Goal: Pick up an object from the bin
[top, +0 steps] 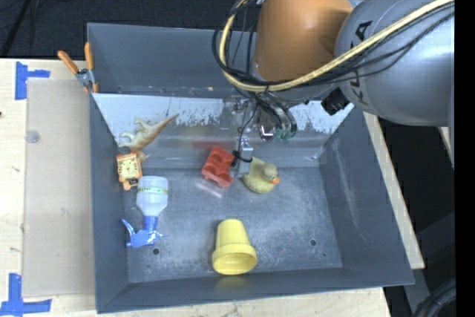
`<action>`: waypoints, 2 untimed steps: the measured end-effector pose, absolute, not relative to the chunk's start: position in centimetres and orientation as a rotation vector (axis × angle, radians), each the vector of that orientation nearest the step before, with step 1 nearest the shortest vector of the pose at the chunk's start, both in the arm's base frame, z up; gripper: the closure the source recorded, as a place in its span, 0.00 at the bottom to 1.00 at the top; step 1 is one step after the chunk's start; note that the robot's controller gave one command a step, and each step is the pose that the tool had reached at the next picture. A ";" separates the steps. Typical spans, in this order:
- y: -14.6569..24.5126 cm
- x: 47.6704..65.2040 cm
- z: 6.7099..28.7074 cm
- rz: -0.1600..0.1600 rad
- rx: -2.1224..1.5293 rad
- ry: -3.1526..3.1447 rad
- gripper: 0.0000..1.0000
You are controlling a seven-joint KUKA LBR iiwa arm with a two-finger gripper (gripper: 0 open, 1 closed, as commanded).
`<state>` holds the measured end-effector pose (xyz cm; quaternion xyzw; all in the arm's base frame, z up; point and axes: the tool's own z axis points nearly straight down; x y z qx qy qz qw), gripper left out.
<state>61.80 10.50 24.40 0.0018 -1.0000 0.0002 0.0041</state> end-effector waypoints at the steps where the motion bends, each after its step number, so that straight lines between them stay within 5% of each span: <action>1: 10.4 61.9 24.9 -0.001 0.001 -3.141 0.00; 2: 14.1 61.9 18.7 -0.001 0.005 -3.143 0.00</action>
Offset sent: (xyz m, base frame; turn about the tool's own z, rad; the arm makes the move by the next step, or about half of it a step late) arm -0.0027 0.1029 -0.1740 -0.0066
